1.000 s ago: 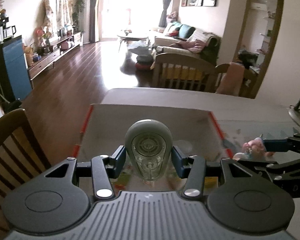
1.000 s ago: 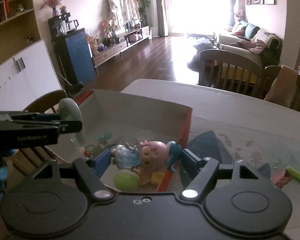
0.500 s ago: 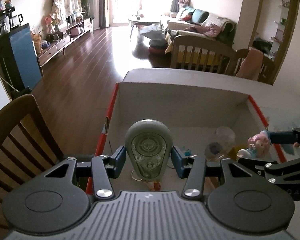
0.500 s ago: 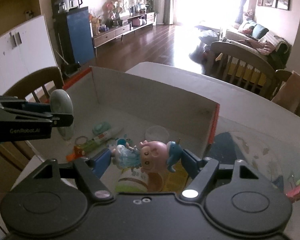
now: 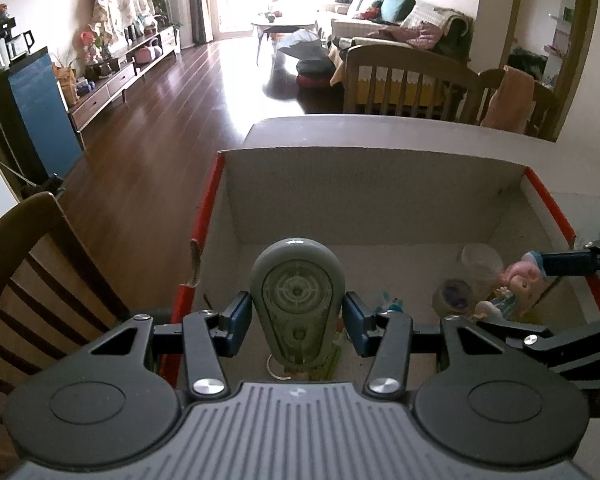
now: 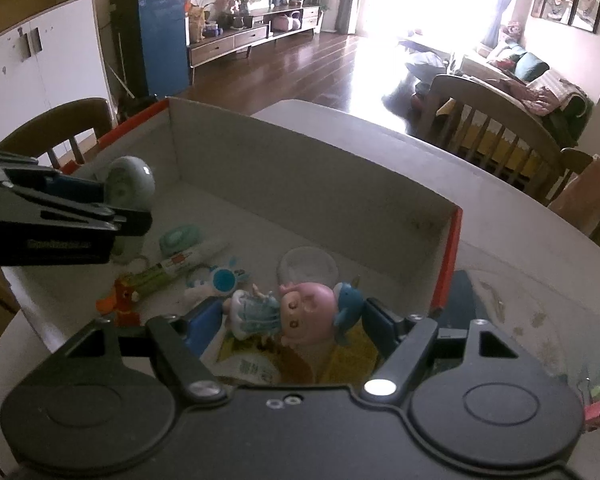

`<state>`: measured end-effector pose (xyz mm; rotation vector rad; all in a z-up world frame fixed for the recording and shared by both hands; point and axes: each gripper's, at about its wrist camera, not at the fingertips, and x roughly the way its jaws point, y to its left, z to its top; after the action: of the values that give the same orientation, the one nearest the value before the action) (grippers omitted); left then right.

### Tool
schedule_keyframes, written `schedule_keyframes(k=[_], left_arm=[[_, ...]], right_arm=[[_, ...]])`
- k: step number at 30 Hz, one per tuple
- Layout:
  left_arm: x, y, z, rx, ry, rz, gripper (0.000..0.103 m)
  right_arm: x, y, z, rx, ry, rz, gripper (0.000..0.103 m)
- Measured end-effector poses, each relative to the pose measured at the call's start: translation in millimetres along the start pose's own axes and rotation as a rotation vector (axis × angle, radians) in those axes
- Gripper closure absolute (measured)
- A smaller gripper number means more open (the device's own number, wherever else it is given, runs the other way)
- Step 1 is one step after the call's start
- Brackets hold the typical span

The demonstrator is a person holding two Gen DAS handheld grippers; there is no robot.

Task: Organize rigid objects
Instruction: 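Carry the tape dispenser and pig figure over the shoebox with both tools, then release the dispenser with the left tool while the right tool releases the pig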

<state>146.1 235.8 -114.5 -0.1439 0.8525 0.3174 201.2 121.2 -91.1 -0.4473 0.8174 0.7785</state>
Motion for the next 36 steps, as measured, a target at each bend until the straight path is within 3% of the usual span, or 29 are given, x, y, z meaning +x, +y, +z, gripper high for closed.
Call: schedule_keyframes(k=[19,30,36], left_arm=[[11.1,-12.1,2.2,0.068,0.04,0.055,0.054],[-15.3,-13.3,-7.9,0.053,0.029,0.026,0.053],[-39.0,-21.7,-5.0,0.049,-0.006,0.001,0.047]], right_arm=[[-1.3,-9.8,-2.9,0.024,0.028,0.046,0.025],[-30.8,-18.4,-10.8,0.06,-0.019,0.054,0.024],[-56.8,-22.5,-13.9,0.082,-0.07,0.071,0.021]])
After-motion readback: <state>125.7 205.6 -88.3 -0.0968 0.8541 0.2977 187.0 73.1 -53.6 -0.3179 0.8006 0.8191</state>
